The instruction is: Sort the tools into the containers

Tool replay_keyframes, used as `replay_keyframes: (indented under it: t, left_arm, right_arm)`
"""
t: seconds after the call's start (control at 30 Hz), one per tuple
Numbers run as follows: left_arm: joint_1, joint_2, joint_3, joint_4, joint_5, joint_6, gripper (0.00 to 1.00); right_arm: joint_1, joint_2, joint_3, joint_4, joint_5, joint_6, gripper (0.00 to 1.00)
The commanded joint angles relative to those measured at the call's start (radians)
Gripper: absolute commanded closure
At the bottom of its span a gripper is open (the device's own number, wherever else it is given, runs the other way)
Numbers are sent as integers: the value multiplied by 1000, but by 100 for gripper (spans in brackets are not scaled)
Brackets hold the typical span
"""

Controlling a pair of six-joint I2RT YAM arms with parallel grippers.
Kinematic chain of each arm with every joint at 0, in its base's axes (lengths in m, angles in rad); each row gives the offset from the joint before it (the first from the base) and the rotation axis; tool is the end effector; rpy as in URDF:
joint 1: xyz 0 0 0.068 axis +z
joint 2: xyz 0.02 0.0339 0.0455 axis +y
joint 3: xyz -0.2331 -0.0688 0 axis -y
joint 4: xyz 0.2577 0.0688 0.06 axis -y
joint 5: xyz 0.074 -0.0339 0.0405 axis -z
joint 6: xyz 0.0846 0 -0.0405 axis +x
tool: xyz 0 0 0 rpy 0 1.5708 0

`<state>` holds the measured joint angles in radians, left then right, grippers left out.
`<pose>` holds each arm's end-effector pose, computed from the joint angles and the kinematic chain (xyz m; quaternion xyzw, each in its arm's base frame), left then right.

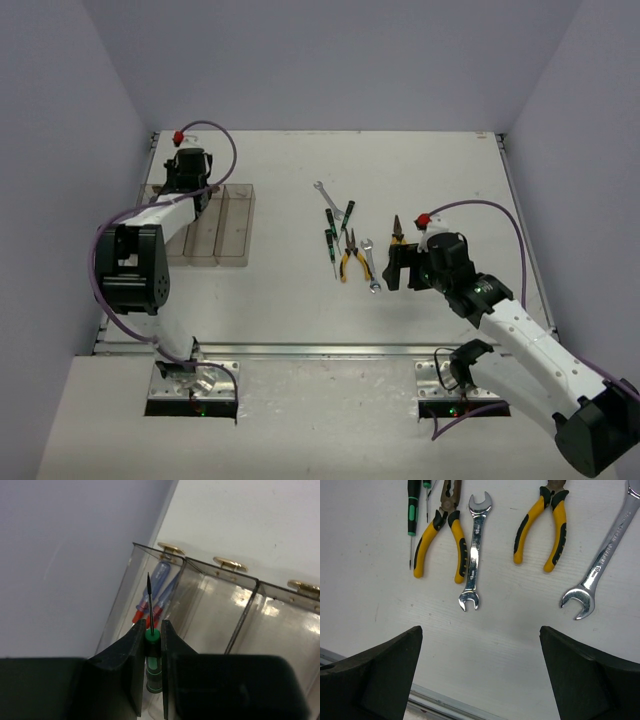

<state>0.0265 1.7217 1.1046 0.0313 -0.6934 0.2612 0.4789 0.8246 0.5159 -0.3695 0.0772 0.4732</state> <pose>0.4142 0.0651 0.1669 -0.0625 0.8418 0.3601 0.3972 0.2238 0.1089 0.1642 0.0141 0.9014 0.1667 0.3993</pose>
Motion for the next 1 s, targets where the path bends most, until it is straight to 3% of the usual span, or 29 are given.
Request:
replay_keyframes:
  t: [0.0,0.07,0.13,0.2,0.23,0.33,0.47,0.6,0.77,0.9,0.97]
  left_arm:
    - [4,-7,-52,-4,76,-90,99]
    - [2,-24,-92,2,100,-105,93]
    - [-1,-43,-133,17,97,-109,81]
    - [-1,-55,-153,24,91,-111,54]
    - [0,-62,-152,17,89,-117,51]
    - [-8,-109,-60,-82,77,-189,23]
    - [-62,-228,125,-331,65,-357,1]
    - [-135,-464,160,-496,313,-465,0]
    - [-174,-879,-169,-483,594,-514,0]
    - [-198,-1104,-412,-467,515,-558,0]
    - [-198,-1166,-387,-466,530,-545,0]
  right_arm:
    - [-6,5,-2,46,23,-10,1]
    - [-5,15,-1,49,20,-11,1]
    - [-5,24,3,50,16,-13,1]
    - [-5,25,2,48,18,-15,1]
    - [-5,23,0,49,23,-15,1]
    - [-5,21,-2,49,28,-15,1]
    - [-5,31,0,49,24,-23,1]
    - [-6,42,-4,43,119,33,1]
    - [-5,133,31,32,188,39,1]
    - [-5,297,155,-23,139,100,1]
    - [-5,356,216,-5,113,165,1]
